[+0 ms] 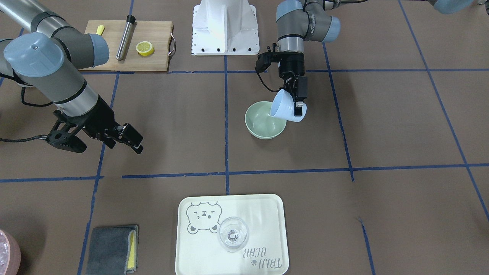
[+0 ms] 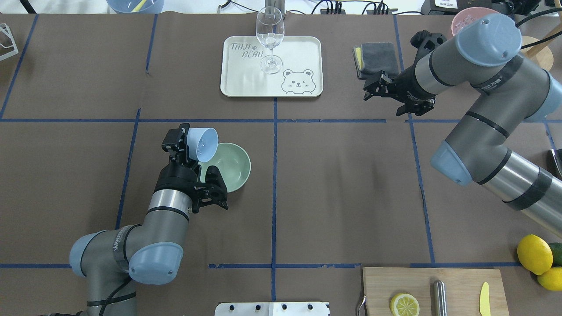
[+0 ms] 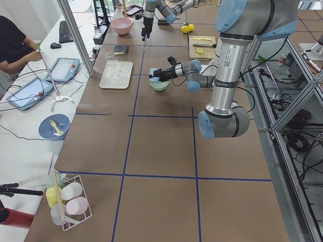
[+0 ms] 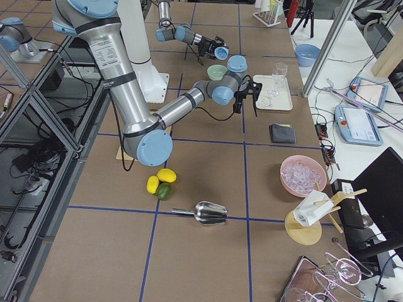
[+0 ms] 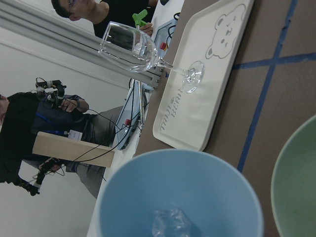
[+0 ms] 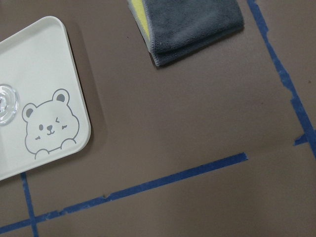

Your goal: Pour ice into bowl

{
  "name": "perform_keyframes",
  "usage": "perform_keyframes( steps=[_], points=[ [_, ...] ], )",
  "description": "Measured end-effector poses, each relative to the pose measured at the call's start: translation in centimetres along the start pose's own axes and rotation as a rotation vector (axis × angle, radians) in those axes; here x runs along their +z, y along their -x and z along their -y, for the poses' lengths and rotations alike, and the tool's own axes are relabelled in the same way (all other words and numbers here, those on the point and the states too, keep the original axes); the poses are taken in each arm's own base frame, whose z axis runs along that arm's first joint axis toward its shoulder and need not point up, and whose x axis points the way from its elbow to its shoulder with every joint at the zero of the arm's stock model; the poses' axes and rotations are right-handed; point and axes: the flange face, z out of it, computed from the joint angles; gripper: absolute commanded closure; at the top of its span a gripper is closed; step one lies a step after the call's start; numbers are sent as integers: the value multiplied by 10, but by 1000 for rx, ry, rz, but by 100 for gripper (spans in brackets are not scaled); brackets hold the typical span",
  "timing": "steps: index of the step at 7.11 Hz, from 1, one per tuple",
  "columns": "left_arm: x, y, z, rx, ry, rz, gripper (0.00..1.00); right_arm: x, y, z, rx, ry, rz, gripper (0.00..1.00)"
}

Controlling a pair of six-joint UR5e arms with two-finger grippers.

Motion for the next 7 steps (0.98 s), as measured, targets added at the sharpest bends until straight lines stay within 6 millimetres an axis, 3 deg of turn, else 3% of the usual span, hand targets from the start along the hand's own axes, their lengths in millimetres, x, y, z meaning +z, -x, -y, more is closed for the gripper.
perform_keyframes(
  steps=[3, 7],
  points=[
    [-4, -8, 13, 365, 74, 25, 100, 0, -2, 0, 7, 5, -1, 0],
    [-4, -13, 20, 612, 161, 80, 100, -2, -9, 4, 25, 15, -5, 0]
  ],
)
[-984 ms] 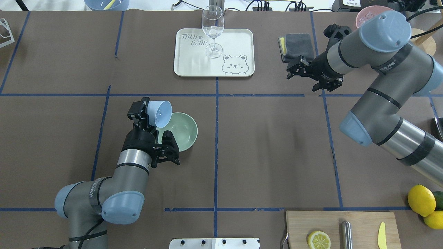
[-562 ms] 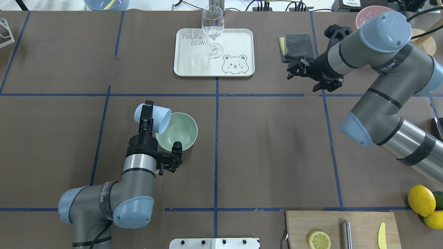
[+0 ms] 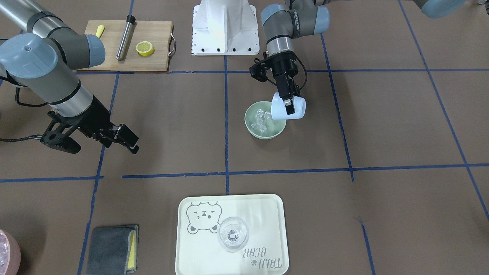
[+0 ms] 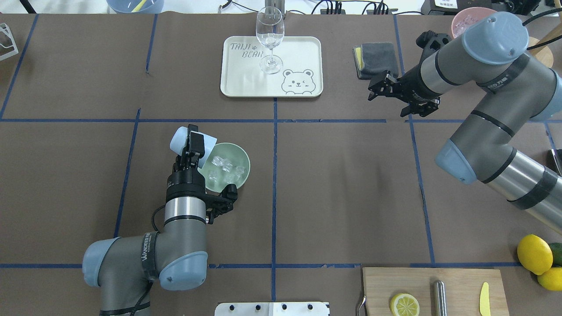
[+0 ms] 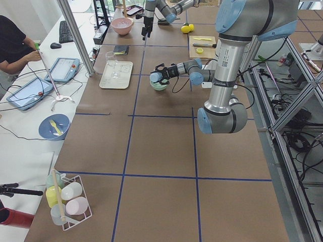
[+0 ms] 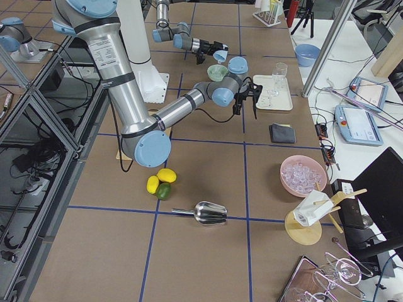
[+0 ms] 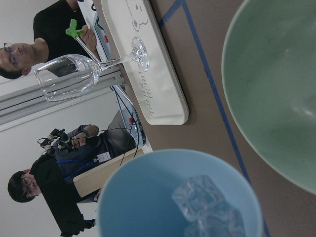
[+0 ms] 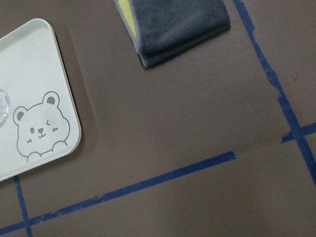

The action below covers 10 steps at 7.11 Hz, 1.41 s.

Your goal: Pour ice into bowl

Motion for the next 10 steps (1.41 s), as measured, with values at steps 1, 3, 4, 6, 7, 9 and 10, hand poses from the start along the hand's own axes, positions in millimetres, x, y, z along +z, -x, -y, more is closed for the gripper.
perform_keyframes(
  steps=[1, 3, 4, 6, 7, 9, 10],
  points=[
    [-2, -3, 2, 37, 9, 4, 100, 0, -1, 0, 3, 3, -2, 0],
    [-5, -2, 3, 80, 19, 16, 100, 1, -4, 1, 7, 6, -6, 0],
    [-7, 4, 0, 58, 17, 21, 100, 1, -5, 1, 9, 5, -7, 0],
    [-11, 12, -8, -177, 6, 26, 100, 2, -8, 3, 7, 4, -10, 0],
    [-13, 11, -13, -366, -3, 12, 100, 1, -11, 5, 6, 1, -11, 0],
    [-19, 13, -21, -757, -34, -98, 100, -2, -12, 9, 6, -7, -9, 0],
    [-22, 12, -24, -966, -33, -163, 100, -4, -12, 9, 5, -9, -7, 0]
  ],
)
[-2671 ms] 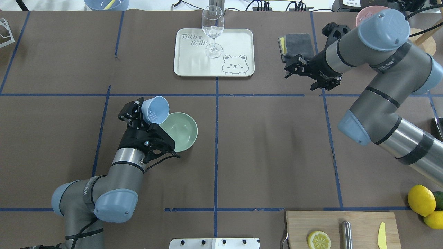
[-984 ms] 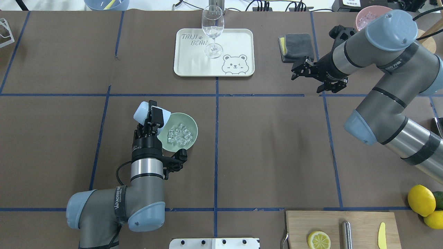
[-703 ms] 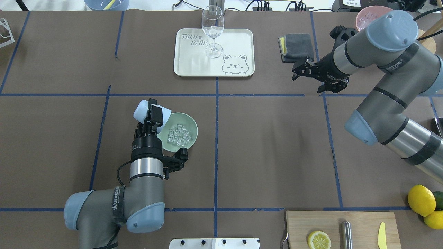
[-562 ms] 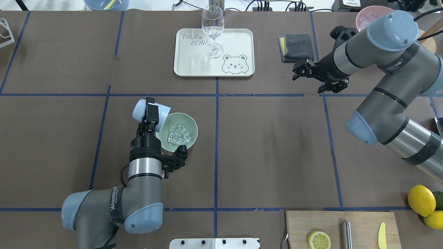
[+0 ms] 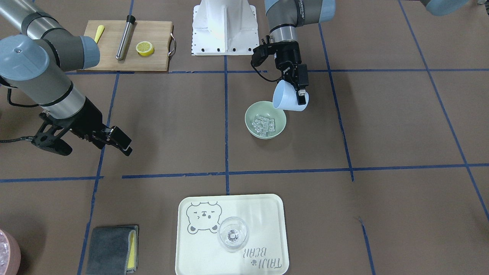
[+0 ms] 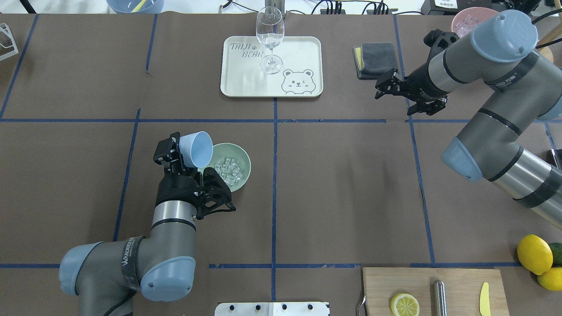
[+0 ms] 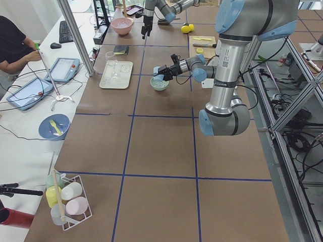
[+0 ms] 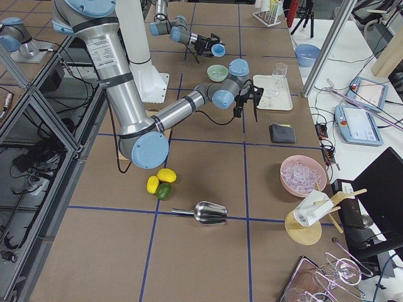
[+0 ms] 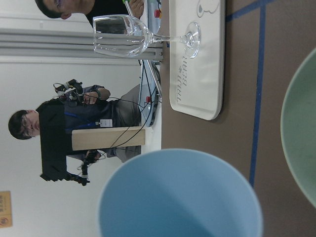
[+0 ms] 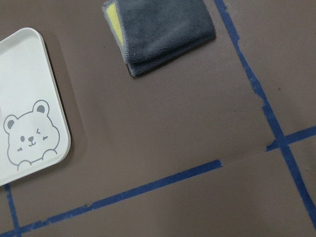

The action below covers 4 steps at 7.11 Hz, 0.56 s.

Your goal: Pour ice into bowl

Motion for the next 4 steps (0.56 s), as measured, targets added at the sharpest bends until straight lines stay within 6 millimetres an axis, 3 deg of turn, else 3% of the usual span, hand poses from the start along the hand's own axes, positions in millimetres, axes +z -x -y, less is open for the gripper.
perform_keyframes(
  steps=[2, 4],
  points=[
    [0, 0, -11, -344, 29, -34, 100, -6, 2, 1, -2, -6, 9, 0],
    [8, 0, -44, -627, 54, -11, 100, -15, 6, -1, -9, -12, 24, 0]
  ],
)
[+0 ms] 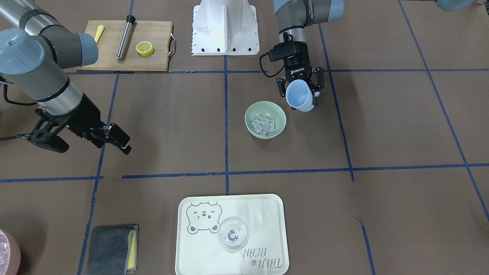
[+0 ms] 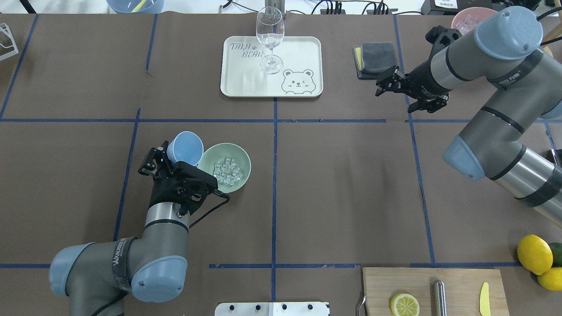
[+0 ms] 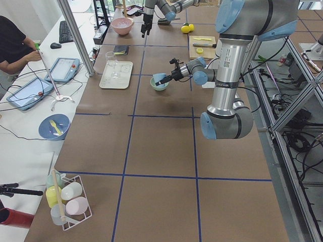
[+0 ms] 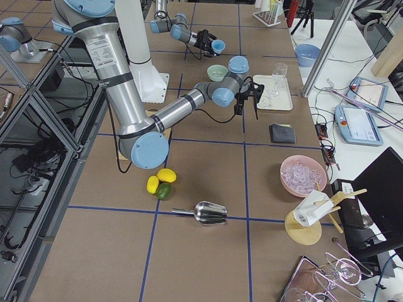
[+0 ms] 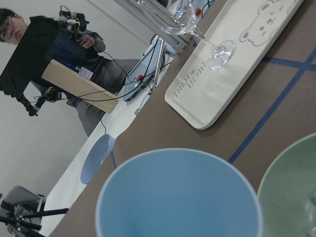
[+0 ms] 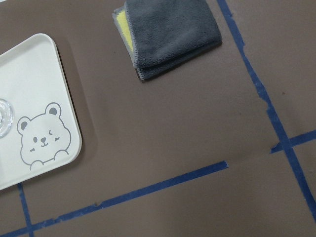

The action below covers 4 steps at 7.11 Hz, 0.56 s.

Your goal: Pour ice into bowl

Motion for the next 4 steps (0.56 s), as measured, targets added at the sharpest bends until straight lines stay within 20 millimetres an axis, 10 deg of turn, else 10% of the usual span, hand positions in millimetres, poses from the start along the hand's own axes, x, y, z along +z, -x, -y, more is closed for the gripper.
perform_keyframes(
  steps=[4],
  points=[
    [22, 60, -53, -268, -15, 71, 100, -13, 7, 1, -6, -10, 22, 0]
  ],
)
